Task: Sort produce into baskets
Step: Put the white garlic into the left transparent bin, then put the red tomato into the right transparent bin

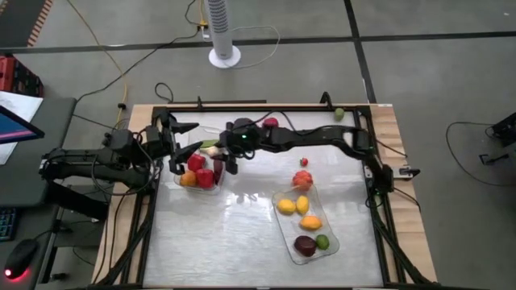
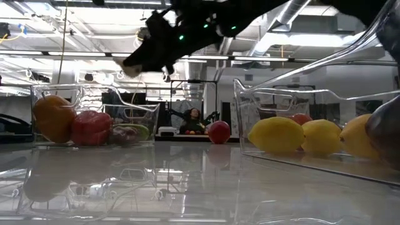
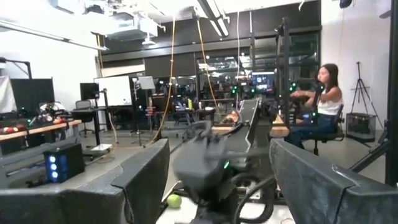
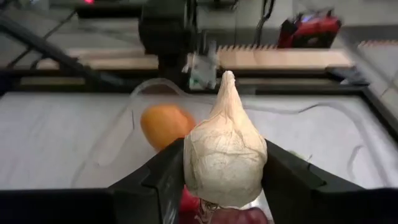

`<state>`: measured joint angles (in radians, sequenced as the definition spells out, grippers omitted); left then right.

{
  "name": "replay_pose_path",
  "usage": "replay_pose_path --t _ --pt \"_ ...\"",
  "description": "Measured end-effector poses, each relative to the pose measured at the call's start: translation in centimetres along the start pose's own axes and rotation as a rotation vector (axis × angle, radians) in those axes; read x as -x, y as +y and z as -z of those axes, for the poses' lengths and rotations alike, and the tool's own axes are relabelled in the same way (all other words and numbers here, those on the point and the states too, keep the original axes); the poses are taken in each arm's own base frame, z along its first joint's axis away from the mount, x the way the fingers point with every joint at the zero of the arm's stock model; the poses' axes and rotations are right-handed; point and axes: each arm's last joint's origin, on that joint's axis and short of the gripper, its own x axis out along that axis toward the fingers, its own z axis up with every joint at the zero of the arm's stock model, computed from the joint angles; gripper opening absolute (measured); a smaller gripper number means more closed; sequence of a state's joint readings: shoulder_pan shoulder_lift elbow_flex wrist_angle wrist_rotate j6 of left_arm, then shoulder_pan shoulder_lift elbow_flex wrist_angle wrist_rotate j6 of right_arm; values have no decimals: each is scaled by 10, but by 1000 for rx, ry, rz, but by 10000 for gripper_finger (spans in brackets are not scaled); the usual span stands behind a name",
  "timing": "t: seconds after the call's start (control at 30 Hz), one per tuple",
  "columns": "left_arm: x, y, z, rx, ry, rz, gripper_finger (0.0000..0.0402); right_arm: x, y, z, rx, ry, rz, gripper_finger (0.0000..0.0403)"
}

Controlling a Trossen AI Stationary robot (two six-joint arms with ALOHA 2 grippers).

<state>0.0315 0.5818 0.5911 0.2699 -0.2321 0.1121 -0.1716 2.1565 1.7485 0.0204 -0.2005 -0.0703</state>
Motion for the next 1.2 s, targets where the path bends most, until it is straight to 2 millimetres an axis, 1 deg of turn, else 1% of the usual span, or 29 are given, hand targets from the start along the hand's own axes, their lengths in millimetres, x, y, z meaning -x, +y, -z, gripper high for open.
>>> replay_pose_path --t 0.1,0.23,0.33,0.4,0.5,0.6,0.7,0.87,0.97,1.03,1.13,1.2 --pt "1 0 1 -3 12 2 265 -17 -5 3 -4 65 -35 232" --pt "4 1 -1 -21 5 0 265 -25 -13 2 -26 168 -41 273" --pt "7 2 -2 -24 3 -1 265 -16 -20 1 -17 284 -17 299" --pt "9 2 -3 -24 3 -1 265 -5 -27 -2 -28 332 14 310" --pt "10 3 -4 -23 -3 -2 265 15 -43 -11 -52 358 65 315" --pt "10 3 -3 -37 5 -5 265 34 -61 -14 -60 387 169 315" --pt "10 3 -2 -47 23 -15 265 42 -77 -1 -77 425 253 315" --pt "11 3 1 -53 47 -27 265 48 -93 39 -139 497 329 315" --pt "11 4 2 -54 66 -64 265 55 -95 58 -140 521 434 315" --pt "11 5 4 -47 83 -78 265 60 -94 69 -129 524 511 315" --pt "11 5 5 -29 91 -80 265 74 -90 73 -124 477 607 315" --pt "11 5 5 -11 96 -81 265 84 -87 75 -126 436 640 315"
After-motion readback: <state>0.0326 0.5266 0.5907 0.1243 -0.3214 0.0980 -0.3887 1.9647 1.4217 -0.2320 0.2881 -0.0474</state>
